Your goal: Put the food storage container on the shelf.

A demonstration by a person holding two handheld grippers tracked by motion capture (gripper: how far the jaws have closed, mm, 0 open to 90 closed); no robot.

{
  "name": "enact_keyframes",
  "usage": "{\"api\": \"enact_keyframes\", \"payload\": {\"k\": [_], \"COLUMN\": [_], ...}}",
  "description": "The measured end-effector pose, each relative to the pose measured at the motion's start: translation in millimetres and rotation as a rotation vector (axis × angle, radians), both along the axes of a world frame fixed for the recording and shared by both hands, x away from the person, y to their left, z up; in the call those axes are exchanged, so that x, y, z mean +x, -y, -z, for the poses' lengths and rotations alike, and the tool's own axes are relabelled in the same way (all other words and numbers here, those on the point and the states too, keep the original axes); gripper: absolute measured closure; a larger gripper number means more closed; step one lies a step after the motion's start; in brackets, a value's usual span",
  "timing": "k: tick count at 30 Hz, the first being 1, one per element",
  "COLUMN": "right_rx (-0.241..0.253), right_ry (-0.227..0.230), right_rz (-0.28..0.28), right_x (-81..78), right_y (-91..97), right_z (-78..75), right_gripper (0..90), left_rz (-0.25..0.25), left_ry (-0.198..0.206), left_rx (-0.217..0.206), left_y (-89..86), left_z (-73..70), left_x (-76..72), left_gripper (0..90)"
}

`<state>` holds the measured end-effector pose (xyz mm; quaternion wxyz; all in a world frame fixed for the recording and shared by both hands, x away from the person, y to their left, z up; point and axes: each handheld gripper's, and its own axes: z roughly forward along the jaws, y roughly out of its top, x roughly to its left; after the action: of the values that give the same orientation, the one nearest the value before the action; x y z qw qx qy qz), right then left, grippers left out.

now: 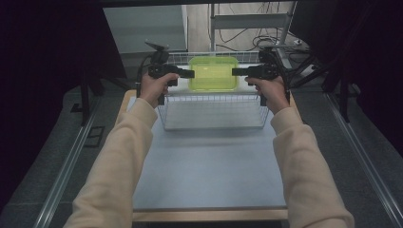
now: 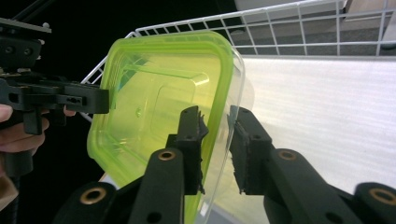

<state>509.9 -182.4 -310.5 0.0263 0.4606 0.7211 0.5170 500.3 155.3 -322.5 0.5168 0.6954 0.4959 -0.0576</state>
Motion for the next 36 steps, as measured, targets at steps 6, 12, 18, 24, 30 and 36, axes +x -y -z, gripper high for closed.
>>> {"api": "enact_keyframes", "payload": {"k": [6,12,18,24,30,36], "right_rx": [-0.026,-0.064,-0.063,-0.035,-0.044,-0.018], "right_ry": [0.013,0.009,0.078,0.183,0.256,0.287], "right_rz": [0.029,0.043,0.089,0.041,-0.028,-0.099], "right_x": [3.3,4.6,-5.2,-31.9,-68.5,-111.4], "right_y": [-1.6,-2.9,1.3,10.8,20.4,30.2], "right_z": [3.3,8.3,3.6,-1.2,6.6,25.6], "right_gripper": [68.1,52.6,36.6,33.6,32.4,31.4], "left_rz": [-0.015,-0.064,-0.075,-0.072,-0.042,0.001], "left_ry": [0.006,0.038,0.091,0.203,0.287,0.339], "left_rx": [0.031,0.027,0.008,0.037,0.060,0.098], "left_y": [5.6,6.9,-2.5,-12.7,-23.7,-29.3], "left_z": [3.9,9.3,5.4,-5.2,-1.7,20.8], "left_x": [3.5,5.0,-1.8,-33.2,-84.4,-142.0], "left_gripper": [68.9,38.9,23.8,22.1,22.3,22.1]}}
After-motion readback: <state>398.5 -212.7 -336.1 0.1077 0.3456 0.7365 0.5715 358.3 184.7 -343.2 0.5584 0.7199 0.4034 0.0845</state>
